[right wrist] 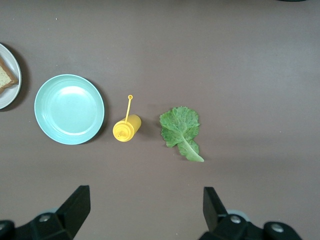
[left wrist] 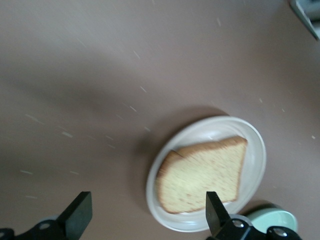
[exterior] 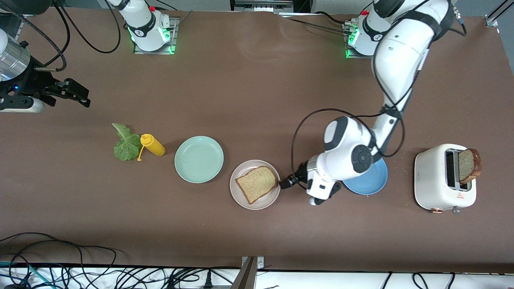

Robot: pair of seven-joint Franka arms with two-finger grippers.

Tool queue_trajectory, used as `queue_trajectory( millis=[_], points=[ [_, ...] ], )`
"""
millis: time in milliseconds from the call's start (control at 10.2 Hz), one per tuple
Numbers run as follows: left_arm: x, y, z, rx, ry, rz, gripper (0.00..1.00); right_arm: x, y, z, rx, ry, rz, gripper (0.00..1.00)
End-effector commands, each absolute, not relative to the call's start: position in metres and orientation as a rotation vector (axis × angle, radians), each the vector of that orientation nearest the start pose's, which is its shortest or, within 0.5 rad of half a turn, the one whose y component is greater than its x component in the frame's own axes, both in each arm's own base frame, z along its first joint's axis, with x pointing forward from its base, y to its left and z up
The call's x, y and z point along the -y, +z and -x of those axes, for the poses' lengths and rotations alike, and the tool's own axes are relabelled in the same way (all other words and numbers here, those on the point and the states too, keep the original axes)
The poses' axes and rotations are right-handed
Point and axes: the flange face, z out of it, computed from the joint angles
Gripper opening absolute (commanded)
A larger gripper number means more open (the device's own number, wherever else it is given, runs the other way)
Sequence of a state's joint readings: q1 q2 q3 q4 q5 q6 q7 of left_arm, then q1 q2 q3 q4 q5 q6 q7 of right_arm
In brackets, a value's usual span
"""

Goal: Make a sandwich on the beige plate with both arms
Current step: 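Release the toast and withdraw the left gripper while the right gripper reaches out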

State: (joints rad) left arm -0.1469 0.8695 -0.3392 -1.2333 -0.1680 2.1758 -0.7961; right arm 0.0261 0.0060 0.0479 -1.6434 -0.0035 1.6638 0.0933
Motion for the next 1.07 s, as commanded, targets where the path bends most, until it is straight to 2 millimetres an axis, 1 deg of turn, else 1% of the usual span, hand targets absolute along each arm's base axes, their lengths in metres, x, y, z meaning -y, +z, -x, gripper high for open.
queue_trajectory(
  millis=[0, 98, 195, 293, 390, 488, 585, 683, 780, 878, 976],
  points=[
    [0.219, 0.353, -0.715, 0.675, 0.174, 3.377, 1.0, -0.039, 0.593, -0.566, -0.038, -0.02, 3.145, 1.0],
    [0.18, 0.387, -0.718, 0.536, 0.119, 3.373, 1.0, -0.039, 0.583, -0.569, -0.036, 0.014, 3.16, 1.0],
    [0.136, 0.415, -0.717, 0.45, 0.08, 3.338, 1.0, -0.028, 0.571, -0.574, -0.047, 0.05, 3.165, 1.0],
    [0.108, 0.442, -0.717, 0.392, 0.0, 3.304, 1.0, -0.02, 0.552, -0.58, -0.061, 0.104, 3.162, 1.0],
    [0.084, 0.466, -0.715, 0.315, -0.084, 3.256, 1.0, -0.021, 0.532, -0.587, -0.005, 0.148, 3.163, 1.0],
    [0.066, 0.482, -0.711, 0.21, -0.127, 3.177, 1.0, -0.019, 0.51, -0.595, 0.098, 0.205, 3.155, 1.0],
    [0.053, 0.495, -0.706, 0.082, -0.129, 3.095, 1.0, -0.014, 0.489, -0.601, 0.179, 0.251, 3.139, 1.0],
    [0.044, 0.507, -0.695, -0.046, -0.07, 3.025, 1.0, -0.001, 0.475, -0.605, 0.2, 0.259, 3.13, 1.0],
    [0.035, 0.517, -0.69, -0.161, -0.046, 2.995, 1.0, 0.007, 0.455, -0.609, 0.289, 0.269, 3.109, 1.0],
    [0.016, 0.524, -0.687, -0.196, -0.043, 2.992, 1.0, 0.009, 0.437, -0.61, 0.349, 0.261, 3.1, 1.0],
    [-0.005, 0.527, -0.685, -0.205, -0.031, 3.006, 1.0, 0.015, 0.42, -0.607, 0.399, 0.267, 3.088, 1.0]
  ],
)
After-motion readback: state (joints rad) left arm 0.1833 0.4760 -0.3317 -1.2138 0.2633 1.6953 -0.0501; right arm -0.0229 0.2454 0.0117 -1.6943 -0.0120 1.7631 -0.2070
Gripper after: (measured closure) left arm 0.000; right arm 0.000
